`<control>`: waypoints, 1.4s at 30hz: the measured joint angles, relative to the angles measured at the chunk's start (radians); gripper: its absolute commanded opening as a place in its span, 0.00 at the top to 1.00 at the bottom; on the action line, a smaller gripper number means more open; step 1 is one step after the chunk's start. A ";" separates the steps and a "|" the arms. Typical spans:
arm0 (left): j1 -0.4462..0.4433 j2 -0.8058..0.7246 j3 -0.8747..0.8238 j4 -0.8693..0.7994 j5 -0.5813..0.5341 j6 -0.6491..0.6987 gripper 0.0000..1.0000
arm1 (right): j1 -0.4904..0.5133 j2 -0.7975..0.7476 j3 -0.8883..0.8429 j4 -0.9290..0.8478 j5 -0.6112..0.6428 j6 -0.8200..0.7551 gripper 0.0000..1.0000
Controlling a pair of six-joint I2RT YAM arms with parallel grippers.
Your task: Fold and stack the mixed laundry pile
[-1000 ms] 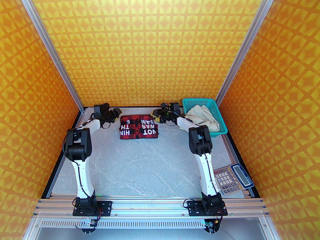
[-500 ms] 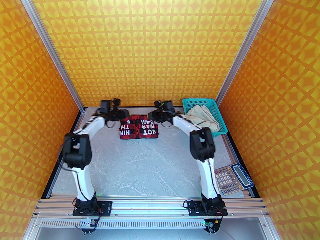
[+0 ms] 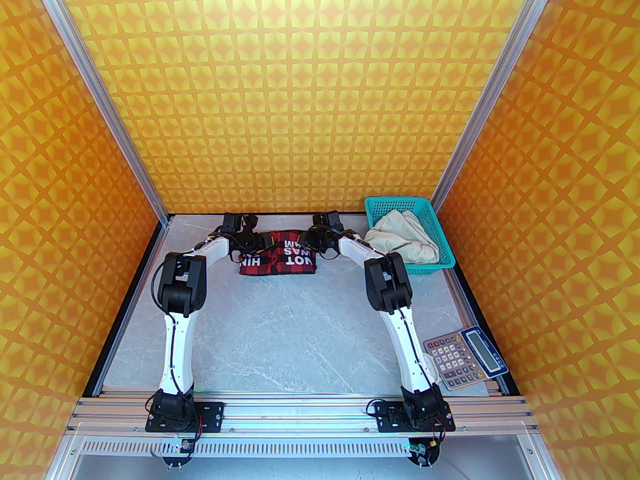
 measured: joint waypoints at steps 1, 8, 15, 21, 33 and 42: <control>0.000 -0.018 0.000 -0.019 -0.002 0.015 0.48 | 0.000 -0.040 -0.039 -0.008 0.005 -0.006 0.63; -0.036 -0.241 0.005 -0.156 -0.061 0.270 0.42 | -0.002 -0.441 -0.357 -0.013 0.057 -0.058 0.55; -0.274 -0.328 0.031 -0.257 -0.233 0.647 0.33 | -0.068 -0.690 -0.685 0.011 0.087 -0.092 0.48; -0.429 -0.243 -0.043 -0.239 -0.414 0.863 0.23 | -0.129 -0.727 -0.845 -0.013 0.092 -0.117 0.44; -0.468 -0.038 -0.017 -0.143 -0.645 1.052 0.39 | -0.143 -0.772 -0.969 0.048 -0.032 -0.079 0.43; -0.485 -0.052 -0.071 -0.040 -0.682 1.096 0.93 | -0.150 -0.703 -1.004 0.267 -0.153 0.127 0.36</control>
